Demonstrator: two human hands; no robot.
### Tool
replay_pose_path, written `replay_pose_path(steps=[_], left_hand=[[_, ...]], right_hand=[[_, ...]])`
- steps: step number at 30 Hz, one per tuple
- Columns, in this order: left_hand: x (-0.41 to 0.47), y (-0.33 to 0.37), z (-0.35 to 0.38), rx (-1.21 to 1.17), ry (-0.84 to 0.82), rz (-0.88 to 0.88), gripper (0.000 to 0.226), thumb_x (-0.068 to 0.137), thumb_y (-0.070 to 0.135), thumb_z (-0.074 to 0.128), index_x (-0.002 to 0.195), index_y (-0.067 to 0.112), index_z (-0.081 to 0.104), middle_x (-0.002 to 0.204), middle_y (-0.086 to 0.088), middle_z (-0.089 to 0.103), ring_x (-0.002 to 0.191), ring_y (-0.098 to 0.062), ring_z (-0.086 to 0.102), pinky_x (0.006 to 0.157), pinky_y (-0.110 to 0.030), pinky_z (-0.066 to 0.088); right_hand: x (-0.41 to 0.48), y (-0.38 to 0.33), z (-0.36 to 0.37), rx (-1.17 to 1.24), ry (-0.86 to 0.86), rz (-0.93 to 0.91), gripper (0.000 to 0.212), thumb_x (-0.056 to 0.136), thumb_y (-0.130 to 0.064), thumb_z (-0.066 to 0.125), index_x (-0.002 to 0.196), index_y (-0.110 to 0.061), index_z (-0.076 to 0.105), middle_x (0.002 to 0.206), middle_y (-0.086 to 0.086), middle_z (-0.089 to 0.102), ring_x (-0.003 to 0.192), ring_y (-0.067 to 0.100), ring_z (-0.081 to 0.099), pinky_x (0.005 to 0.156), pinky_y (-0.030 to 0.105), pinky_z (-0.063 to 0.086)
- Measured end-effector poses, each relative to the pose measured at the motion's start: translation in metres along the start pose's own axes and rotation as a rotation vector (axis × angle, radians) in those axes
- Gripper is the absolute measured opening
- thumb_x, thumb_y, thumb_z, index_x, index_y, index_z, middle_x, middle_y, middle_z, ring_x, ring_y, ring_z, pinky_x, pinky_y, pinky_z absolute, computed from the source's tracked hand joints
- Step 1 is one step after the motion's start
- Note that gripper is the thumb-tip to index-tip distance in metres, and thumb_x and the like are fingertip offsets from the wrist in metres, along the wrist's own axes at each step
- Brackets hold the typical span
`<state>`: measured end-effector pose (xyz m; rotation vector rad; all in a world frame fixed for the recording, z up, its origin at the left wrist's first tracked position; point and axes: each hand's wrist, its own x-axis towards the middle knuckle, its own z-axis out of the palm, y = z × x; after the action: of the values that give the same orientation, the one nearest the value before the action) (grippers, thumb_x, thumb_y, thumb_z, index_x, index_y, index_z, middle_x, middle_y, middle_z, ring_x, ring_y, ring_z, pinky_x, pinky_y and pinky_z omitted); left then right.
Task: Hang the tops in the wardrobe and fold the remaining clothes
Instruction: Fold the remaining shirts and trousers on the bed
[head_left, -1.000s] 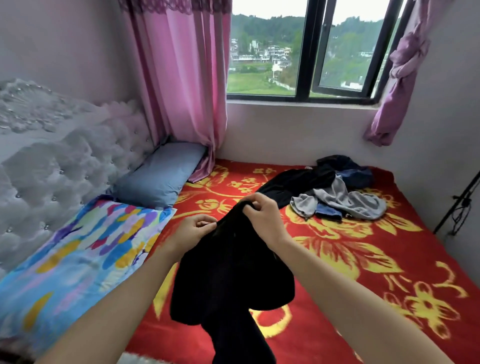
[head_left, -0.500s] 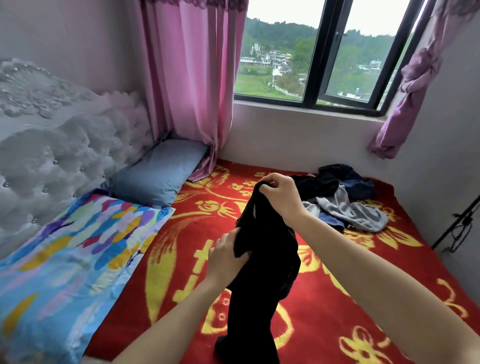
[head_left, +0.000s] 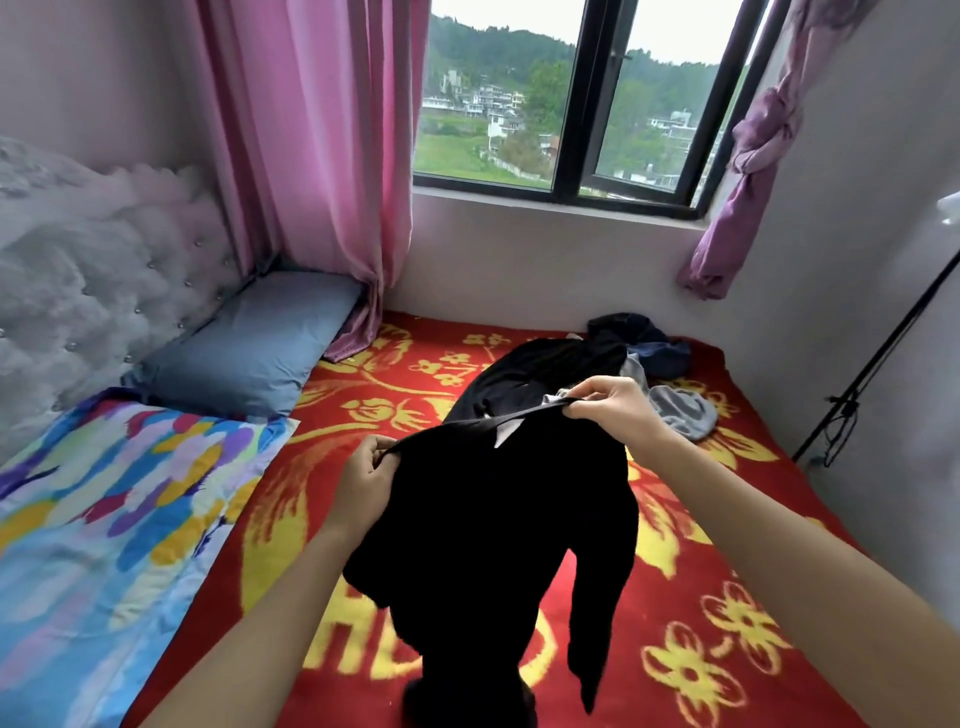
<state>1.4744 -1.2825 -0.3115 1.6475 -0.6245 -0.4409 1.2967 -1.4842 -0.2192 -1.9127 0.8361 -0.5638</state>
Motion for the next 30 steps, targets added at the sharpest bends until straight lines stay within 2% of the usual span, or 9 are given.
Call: replay_pose_path(steps=[4,6,10,12,15,18,22,26,30], left_hand=[[0.006,0.021,-0.009,-0.086,-0.125,-0.016,0.011,0.093,0.005,0.053,0.095,0.014,0.06,0.068,-0.009,0.057,0.047,-0.012,0.044,0.04,-0.018,0.033],[0.009,0.024,-0.012,-0.08,-0.193,0.003,0.016,0.092,0.003,0.053,0.098,0.016,0.061,0.06,-0.009,0.055,0.038,-0.01,0.038,0.035,-0.017,0.029],[0.016,0.026,-0.019,0.106,-0.284,0.116,0.026,0.09,0.002,0.058,0.079,0.023,0.069,0.069,-0.022,0.06,0.051,-0.024,0.048,0.048,-0.025,0.036],[0.019,0.026,-0.022,0.353,-0.201,0.273,0.023,0.087,0.001,0.061,0.079,0.021,0.071,0.076,-0.015,0.068,0.065,-0.029,0.06,0.062,-0.03,0.043],[0.016,0.028,-0.022,0.584,0.071,0.541,0.012,0.083,-0.002,0.065,0.09,0.003,0.073,0.085,-0.009,0.072,0.08,-0.023,0.067,0.074,-0.015,0.041],[0.012,0.033,-0.017,0.376,0.147,0.403,0.008,0.084,0.002,0.065,0.088,0.003,0.072,0.083,-0.002,0.069,0.081,-0.015,0.062,0.073,-0.001,0.038],[0.016,0.041,-0.016,0.15,0.065,0.271,0.026,0.089,0.003,0.059,0.071,0.022,0.062,0.073,0.005,0.061,0.064,0.007,0.057,0.064,-0.003,0.041],[0.019,0.05,-0.019,0.107,0.065,0.302,0.027,0.091,0.004,0.055,0.072,0.022,0.06,0.071,0.005,0.06,0.062,0.01,0.055,0.064,-0.004,0.041],[0.021,0.056,-0.014,0.133,0.016,0.356,0.03,0.09,0.003,0.057,0.072,0.026,0.06,0.073,0.008,0.061,0.065,0.011,0.055,0.068,-0.005,0.041]], right_hand=[[-0.001,0.017,-0.009,0.03,-0.036,0.042,0.018,0.082,0.002,0.064,0.07,-0.011,0.063,0.068,0.002,0.054,0.049,-0.005,0.054,0.052,0.006,0.04],[-0.002,0.028,-0.012,0.007,-0.058,0.066,0.017,0.083,0.001,0.064,0.072,-0.012,0.063,0.071,0.007,0.054,0.058,0.007,0.054,0.056,0.012,0.04],[-0.003,0.051,-0.011,-0.106,-0.06,0.084,0.016,0.081,0.002,0.063,0.073,-0.012,0.065,0.073,0.01,0.057,0.069,0.021,0.052,0.064,0.025,0.039],[-0.002,0.058,-0.006,-0.17,-0.075,0.069,0.016,0.08,0.004,0.061,0.076,-0.011,0.067,0.074,0.009,0.061,0.07,0.019,0.055,0.064,0.024,0.041],[-0.001,0.068,0.006,-0.379,-0.118,0.0,0.023,0.078,0.007,0.055,0.087,-0.006,0.07,0.082,0.007,0.063,0.078,0.019,0.059,0.068,0.023,0.043],[-0.003,0.079,0.019,-0.456,-0.08,-0.021,0.029,0.078,0.01,0.05,0.096,-0.002,0.07,0.089,0.007,0.064,0.088,0.02,0.058,0.066,0.018,0.04],[-0.005,0.098,0.035,-0.438,0.106,0.058,0.027,0.085,0.0,0.052,0.108,-0.005,0.066,0.103,0.009,0.063,0.096,0.022,0.058,0.073,0.027,0.043],[-0.012,0.121,0.048,-0.263,0.217,0.34,0.021,0.09,-0.005,0.044,0.097,-0.005,0.064,0.079,0.005,0.061,0.062,0.017,0.052,0.052,0.025,0.037],[-0.023,0.124,0.07,-0.102,0.012,0.263,0.034,0.089,0.002,0.045,0.121,-0.006,0.056,0.099,0.008,0.059,0.076,0.017,0.053,0.053,0.019,0.038]])
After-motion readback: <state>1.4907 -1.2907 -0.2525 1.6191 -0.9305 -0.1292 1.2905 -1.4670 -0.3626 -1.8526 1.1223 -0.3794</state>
